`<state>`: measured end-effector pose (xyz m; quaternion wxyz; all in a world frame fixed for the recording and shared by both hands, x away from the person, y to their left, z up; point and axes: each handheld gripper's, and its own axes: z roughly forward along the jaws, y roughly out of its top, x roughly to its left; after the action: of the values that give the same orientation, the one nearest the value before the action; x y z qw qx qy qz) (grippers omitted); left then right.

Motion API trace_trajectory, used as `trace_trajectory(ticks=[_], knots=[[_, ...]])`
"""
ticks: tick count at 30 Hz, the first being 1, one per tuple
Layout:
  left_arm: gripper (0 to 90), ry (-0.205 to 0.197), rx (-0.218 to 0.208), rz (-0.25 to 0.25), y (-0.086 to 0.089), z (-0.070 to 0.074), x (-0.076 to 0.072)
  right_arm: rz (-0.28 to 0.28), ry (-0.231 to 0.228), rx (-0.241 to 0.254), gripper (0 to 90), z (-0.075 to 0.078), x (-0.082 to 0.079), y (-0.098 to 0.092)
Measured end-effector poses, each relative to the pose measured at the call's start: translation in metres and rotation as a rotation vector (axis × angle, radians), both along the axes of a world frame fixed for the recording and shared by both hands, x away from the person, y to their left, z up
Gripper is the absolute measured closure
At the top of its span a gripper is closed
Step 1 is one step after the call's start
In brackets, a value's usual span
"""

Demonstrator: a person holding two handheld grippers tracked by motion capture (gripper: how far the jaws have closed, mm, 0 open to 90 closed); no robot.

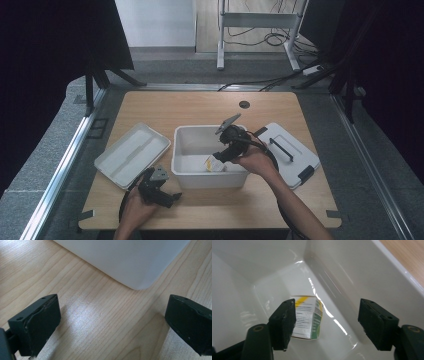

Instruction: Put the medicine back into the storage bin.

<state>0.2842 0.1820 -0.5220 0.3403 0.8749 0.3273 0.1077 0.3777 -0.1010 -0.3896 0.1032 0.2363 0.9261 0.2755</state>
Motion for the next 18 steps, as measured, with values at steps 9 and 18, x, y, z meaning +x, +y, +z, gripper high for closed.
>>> trace_trajectory(ticks=[9, 18], knots=[[0.0, 0.002, 0.003, 0.007, 0.000, 0.000, 0.000, -0.023, -0.027, 0.071, 10.6, 0.011, -0.015, -0.020], [0.0, 0.003, 0.003, 0.013, 0.000, 0.000, -0.001, -0.029, -0.034, 0.102, 0.0, 0.012, -0.033, -0.041]])
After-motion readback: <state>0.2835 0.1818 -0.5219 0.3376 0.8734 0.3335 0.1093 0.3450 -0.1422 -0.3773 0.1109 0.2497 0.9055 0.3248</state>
